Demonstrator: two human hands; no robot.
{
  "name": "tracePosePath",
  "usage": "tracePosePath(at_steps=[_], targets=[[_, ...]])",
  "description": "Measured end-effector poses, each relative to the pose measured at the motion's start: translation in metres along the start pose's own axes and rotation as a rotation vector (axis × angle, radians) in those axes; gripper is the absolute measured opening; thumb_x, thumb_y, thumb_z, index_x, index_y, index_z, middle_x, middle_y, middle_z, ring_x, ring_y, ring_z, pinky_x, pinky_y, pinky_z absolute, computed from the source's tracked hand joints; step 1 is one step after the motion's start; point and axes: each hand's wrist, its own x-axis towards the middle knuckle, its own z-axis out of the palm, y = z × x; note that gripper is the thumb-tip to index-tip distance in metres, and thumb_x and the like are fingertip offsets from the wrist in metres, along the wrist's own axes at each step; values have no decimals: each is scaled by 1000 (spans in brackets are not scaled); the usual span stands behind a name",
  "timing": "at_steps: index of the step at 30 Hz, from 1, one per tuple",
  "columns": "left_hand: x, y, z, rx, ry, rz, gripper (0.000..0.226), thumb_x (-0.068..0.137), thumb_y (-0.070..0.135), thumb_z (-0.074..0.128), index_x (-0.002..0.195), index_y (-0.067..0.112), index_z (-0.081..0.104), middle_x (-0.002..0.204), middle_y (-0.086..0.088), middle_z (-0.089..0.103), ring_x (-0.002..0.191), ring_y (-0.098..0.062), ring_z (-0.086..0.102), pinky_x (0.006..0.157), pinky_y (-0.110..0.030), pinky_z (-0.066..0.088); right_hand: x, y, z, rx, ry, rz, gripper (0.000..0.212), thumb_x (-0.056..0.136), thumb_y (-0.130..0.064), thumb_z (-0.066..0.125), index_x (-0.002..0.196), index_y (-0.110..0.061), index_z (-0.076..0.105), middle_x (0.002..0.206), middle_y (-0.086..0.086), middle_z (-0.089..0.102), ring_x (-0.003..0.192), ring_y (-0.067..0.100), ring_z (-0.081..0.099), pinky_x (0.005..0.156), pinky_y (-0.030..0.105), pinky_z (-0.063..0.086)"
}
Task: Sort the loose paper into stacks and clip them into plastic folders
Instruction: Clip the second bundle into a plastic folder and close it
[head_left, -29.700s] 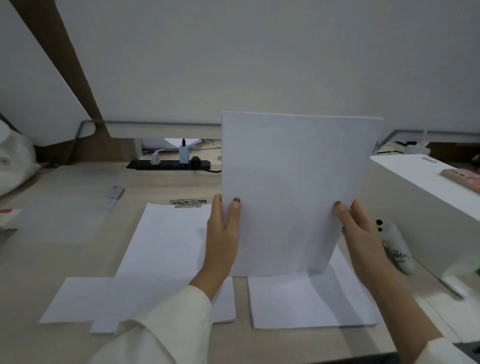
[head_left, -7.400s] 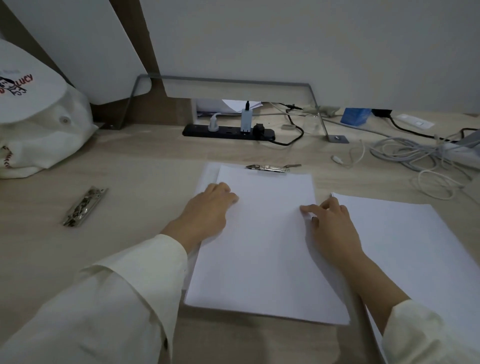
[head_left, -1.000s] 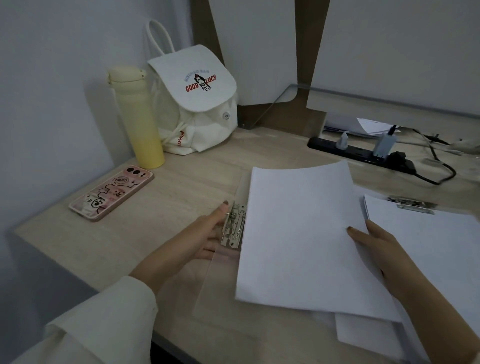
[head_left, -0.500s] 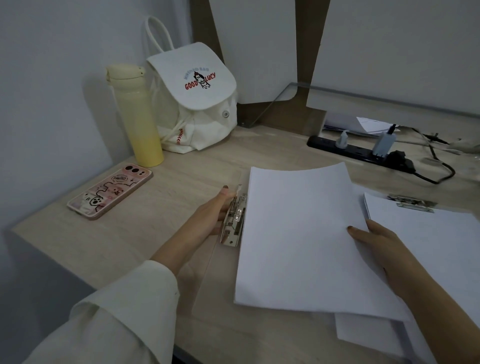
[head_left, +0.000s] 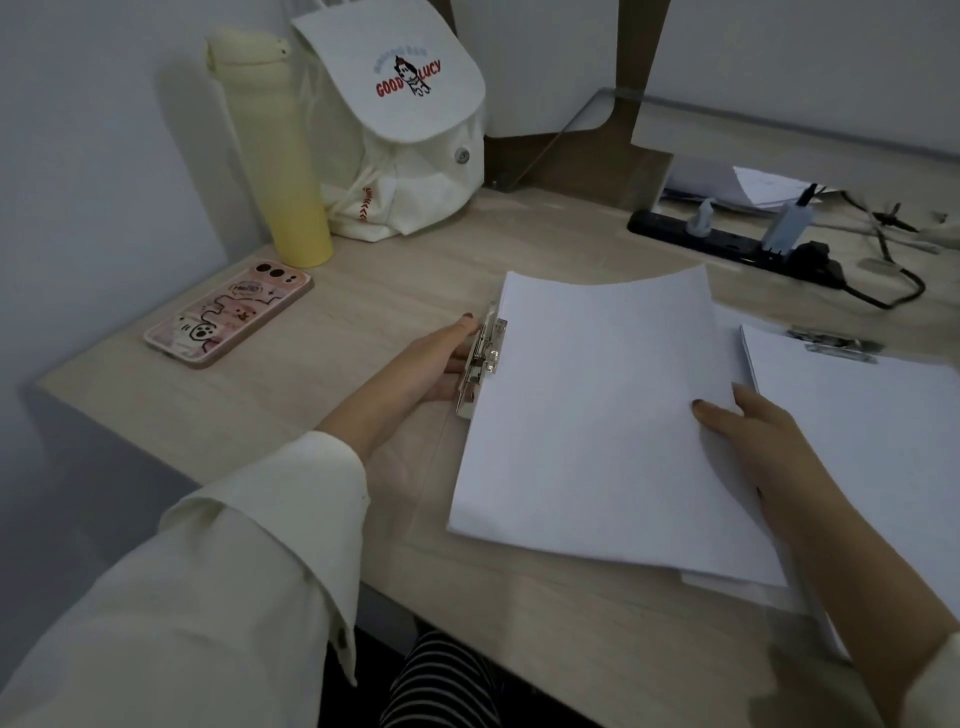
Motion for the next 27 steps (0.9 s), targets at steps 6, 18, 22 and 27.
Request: tracePosePath(at_steps=[6, 18, 22, 27], targets=[[3, -1, -5, 23, -43, -11, 33, 96, 39, 39, 118, 22, 57, 84, 5, 63, 54, 3, 63, 50, -15, 52, -8, -1, 2, 8, -11, 2, 19, 92, -9, 51, 83, -23, 60, 86, 0, 65, 74, 18, 61, 81, 34, 49], [-5, -1, -8, 37, -77, 46, 37, 95, 42, 38, 125, 28, 54, 94, 6, 66, 78, -2, 64, 56, -15, 52, -14, 1, 3, -21, -11, 30, 14, 92, -14, 51, 94, -18, 64, 102, 13, 69, 89, 32, 64, 91, 45, 48], [-8, -3, -15, 9, -100, 34, 40, 95, 47, 36, 124, 27, 54, 114, 0, 66, 104, -9, 63, 72, -22, 53, -12, 3, 3, -18, -6, 34, 15, 92, -13, 51, 95, -17, 65, 98, 10, 69, 88, 32, 64, 91, 45, 48], [-11, -1, -21, -108, -114, -39, 31, 91, 50, 43, 97, 25, 60, 110, -3, 67, 109, -14, 62, 88, -31, 52, -9, 5, 2, -19, -2, 47, 15, 92, -14, 51, 97, -16, 64, 95, 8, 69, 89, 32, 65, 90, 45, 48]])
